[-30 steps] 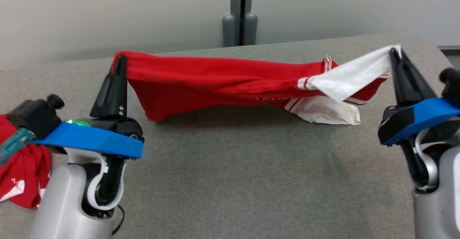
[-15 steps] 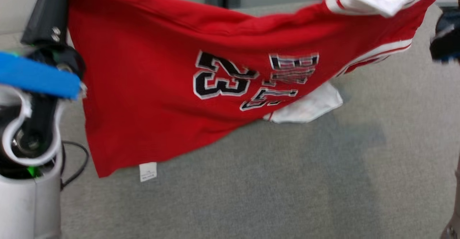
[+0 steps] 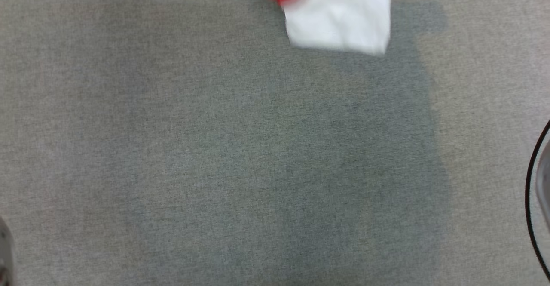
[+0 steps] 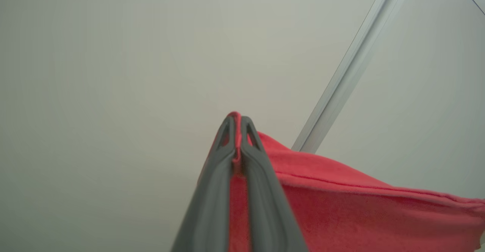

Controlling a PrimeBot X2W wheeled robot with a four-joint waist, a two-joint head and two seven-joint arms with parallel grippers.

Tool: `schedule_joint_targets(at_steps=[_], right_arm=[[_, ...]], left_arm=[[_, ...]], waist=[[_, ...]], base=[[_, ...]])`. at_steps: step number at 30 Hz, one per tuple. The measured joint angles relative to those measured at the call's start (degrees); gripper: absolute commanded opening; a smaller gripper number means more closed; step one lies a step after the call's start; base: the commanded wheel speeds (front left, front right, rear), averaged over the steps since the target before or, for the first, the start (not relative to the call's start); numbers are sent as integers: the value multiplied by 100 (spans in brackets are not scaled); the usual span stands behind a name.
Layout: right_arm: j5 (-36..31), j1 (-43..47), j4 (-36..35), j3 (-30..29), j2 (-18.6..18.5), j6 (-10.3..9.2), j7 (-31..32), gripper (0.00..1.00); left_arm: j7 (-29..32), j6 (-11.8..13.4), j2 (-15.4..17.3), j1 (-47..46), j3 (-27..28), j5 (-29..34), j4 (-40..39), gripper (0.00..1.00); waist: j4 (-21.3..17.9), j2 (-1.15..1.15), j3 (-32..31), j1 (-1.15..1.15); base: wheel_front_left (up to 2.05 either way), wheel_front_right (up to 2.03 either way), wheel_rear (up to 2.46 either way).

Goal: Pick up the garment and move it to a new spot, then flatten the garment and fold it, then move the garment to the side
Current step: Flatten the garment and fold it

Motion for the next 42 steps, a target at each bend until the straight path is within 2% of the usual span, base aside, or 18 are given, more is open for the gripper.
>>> schedule_joint_targets(at_steps=[5,11,14,16,17,18,19,21,27,34,39,42], right_arm=[[-269,-631,213,80,-87,0,-735,0],[-308,-265,330,546,-338,0,-921,0],[-45,702,537,806,-465,0,-918,0],[62,1024,568,810,-492,0,-877,0],[268,1718,581,662,-504,1,-699,0],[268,1718,581,662,-504,1,-699,0],[485,2465,508,532,-480,0,-454,0],[675,3291,357,412,-396,0,-144,0],[1238,5240,-798,122,-169,0,1058,0],[1246,7179,-2487,-389,314,0,3065,0],[1252,8148,-3629,-615,469,0,4058,0],[1484,8583,-4049,-687,482,0,4568,0]], left_arm=[[-558,-281,-22,-638,-22,134,283,0],[-983,-516,-46,-307,-180,269,600,0],[-1316,-614,-187,524,-379,322,1025,0],[-1400,-628,-230,764,-441,337,1136,0],[-1524,-646,-344,1250,-503,310,1332,0],[-1524,-646,-344,1250,-503,310,1332,0],[-1597,-662,-397,1766,-659,375,1469,0],[-1616,-676,-524,2325,-809,370,1571,0],[-1505,-670,-641,3669,-1044,294,1443,0],[-1160,-185,-677,4957,-1226,308,642,0],[-773,225,-586,5628,-1313,352,-83,0],[-472,485,-494,6050,-1367,349,-488,0]], waist=[[16,0,177,-1],[-17,0,312,-1],[-28,0,257,-1],[-12,0,208,-1],[14,0,96,-2],[14,0,96,-2],[44,0,-43,-3],[98,0,-232,-4],[191,0,-754,-4],[302,0,-1263,-4],[411,0,-1478,-3],[430,0,-1563,-3]], base=[[0,0,0],[0,0,0],[0,0,0],[0,0,0],[0,0,0],[0,0,0],[0,0,0],[0,0,0],[0,0,0],[0,0,0],[0,0,0],[0,0,0]])
